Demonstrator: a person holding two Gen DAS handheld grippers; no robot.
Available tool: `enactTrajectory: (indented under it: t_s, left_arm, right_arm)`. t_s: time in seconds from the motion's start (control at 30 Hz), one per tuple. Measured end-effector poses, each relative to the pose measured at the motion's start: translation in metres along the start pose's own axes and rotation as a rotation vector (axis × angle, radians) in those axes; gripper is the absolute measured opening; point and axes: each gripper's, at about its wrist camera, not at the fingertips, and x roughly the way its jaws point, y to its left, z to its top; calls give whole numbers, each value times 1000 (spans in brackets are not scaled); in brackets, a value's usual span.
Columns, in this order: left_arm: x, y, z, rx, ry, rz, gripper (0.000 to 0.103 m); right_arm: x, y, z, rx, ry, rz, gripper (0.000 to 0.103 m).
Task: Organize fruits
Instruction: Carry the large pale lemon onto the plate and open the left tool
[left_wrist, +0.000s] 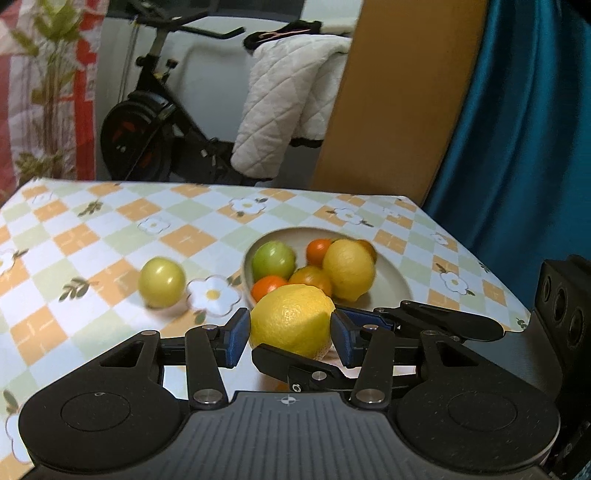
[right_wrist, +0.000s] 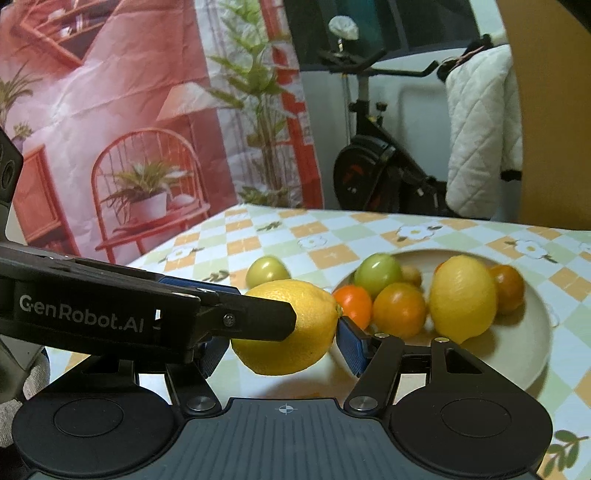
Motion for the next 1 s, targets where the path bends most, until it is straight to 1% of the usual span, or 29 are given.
enactTrajectory:
  t_s: [0.27, 0.4, 0.53, 0.77, 1.0]
  left_arm:
    - [18, -24, 11, 59, 6, -47, 50]
    - [34, -32, 11, 70, 38, -68, 51]
    - [44, -34, 9, 73, 60, -71, 51]
    - [53, -31, 6, 69, 88, -59, 51]
    - [55, -31, 6, 78, 87, -54, 51]
  right_arm:
    - [-17, -29, 2, 61, -39, -61, 59]
    - [-18, -43, -2, 99, -37, -97, 59]
    - [-15, -52, -6, 124, -31, -114, 59]
    - [-6, -55, -13, 141, -4, -107, 59]
    - [0, -54, -18, 134, 8, -120, 59]
